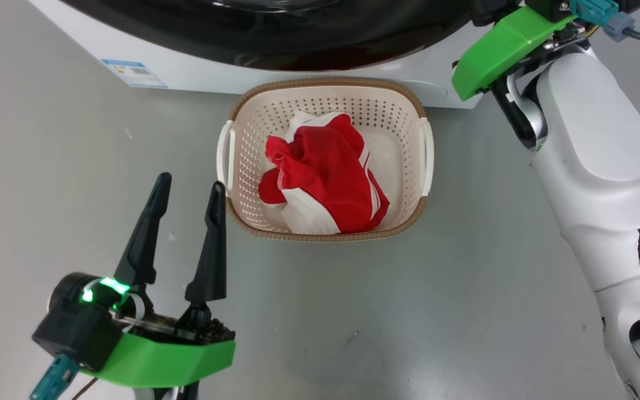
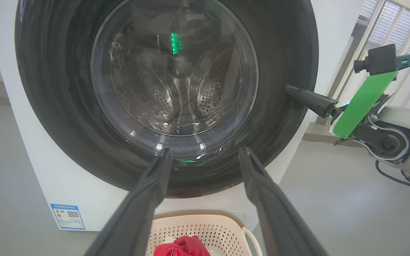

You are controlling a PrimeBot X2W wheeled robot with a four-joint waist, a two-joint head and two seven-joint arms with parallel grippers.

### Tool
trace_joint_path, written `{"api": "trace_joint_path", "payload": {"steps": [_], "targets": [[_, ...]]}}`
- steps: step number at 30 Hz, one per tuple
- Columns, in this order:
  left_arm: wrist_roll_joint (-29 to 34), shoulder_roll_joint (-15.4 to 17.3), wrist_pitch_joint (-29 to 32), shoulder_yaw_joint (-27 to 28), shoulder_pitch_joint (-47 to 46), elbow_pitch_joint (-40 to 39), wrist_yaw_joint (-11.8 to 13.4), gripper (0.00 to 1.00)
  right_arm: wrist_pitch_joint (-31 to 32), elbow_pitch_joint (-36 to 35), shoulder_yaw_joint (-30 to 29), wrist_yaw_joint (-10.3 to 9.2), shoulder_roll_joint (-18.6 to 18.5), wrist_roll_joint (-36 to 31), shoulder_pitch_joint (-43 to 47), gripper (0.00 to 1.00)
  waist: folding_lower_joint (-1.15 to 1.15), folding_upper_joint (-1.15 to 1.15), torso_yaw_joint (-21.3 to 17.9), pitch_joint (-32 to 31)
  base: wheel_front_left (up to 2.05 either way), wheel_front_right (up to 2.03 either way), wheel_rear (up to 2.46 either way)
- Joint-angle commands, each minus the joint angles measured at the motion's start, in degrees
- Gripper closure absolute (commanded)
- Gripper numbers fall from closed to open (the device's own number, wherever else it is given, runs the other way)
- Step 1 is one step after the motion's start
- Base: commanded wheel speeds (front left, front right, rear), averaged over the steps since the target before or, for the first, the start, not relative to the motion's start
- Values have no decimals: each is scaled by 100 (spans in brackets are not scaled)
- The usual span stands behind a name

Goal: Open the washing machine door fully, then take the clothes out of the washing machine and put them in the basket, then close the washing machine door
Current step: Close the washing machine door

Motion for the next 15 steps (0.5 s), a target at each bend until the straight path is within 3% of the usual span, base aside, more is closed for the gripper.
{"api": "trace_joint_path", "payload": {"steps": [1, 3, 4, 7, 8, 9, 15], "targets": [[17, 57, -45, 188, -64, -96, 31, 0, -31, -203, 79, -56, 66, 172, -74, 100, 0, 0, -65, -6, 0, 0, 0], [-14, 57, -45, 220, -77, -83, 63, 0, -31, -305, 205, -56, 66, 367, 14, 100, 0, 0, -136, -31, 0, 0, 0], [-15, 57, -45, 258, -84, -66, 97, 0, -31, -413, 324, -56, 66, 509, 127, 75, 0, 0, -215, -67, 0, 0, 0], [121, 57, -45, 324, -92, -34, 140, 0, -31, -643, 506, -56, 66, 709, 369, 55, 0, 0, -349, -146, 0, 0, 0], [154, 57, -45, 337, -92, -20, 150, 0, -31, -750, 549, -56, 66, 826, 472, 9, 0, 0, -394, -185, 0, 0, 0], [152, 57, -45, 350, -91, -12, 160, 0, -31, -848, 593, -56, 66, 932, 582, 0, 0, 0, -446, -228, 0, 0, 0], [144, 57, -45, 431, -38, 83, 198, 0, -31, -1298, 946, -56, 66, 1223, 1136, 0, 0, 0, -724, -470, 0, 0, 0]]}}
